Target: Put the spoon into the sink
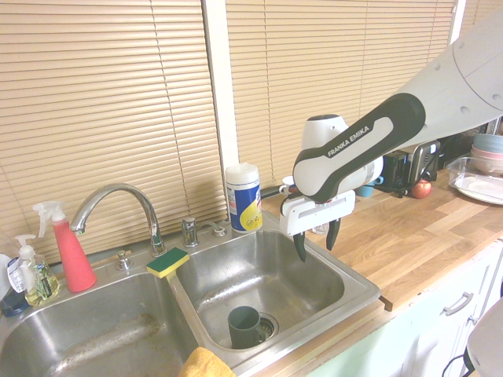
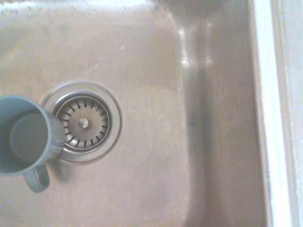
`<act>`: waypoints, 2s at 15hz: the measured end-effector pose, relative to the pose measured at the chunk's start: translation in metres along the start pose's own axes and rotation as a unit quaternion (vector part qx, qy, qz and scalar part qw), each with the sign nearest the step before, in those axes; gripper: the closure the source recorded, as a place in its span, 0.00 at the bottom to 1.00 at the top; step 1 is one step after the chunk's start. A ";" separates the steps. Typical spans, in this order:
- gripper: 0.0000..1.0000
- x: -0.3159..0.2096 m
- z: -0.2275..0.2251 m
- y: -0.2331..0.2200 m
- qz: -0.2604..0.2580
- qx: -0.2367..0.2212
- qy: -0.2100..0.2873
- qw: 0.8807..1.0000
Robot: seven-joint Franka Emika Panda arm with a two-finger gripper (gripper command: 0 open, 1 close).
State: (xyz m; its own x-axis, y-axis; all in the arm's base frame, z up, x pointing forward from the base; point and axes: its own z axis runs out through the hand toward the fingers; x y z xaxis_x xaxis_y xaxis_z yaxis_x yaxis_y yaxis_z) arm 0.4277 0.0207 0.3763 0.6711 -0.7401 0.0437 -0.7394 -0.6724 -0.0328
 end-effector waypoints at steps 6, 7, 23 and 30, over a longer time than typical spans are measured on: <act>0.00 0.016 -0.012 0.006 0.046 -0.003 0.066 0.997; 0.00 0.021 -0.019 0.009 0.061 -0.002 0.089 0.994; 1.00 0.104 -0.066 0.054 0.197 0.065 0.304 0.930; 1.00 0.119 -0.049 0.036 0.192 0.063 0.316 0.927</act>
State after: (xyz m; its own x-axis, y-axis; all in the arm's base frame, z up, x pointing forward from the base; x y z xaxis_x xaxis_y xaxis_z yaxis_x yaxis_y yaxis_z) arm 0.4788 -0.0913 0.4288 0.1641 -0.7978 0.5802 -0.8782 -0.3860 -0.2824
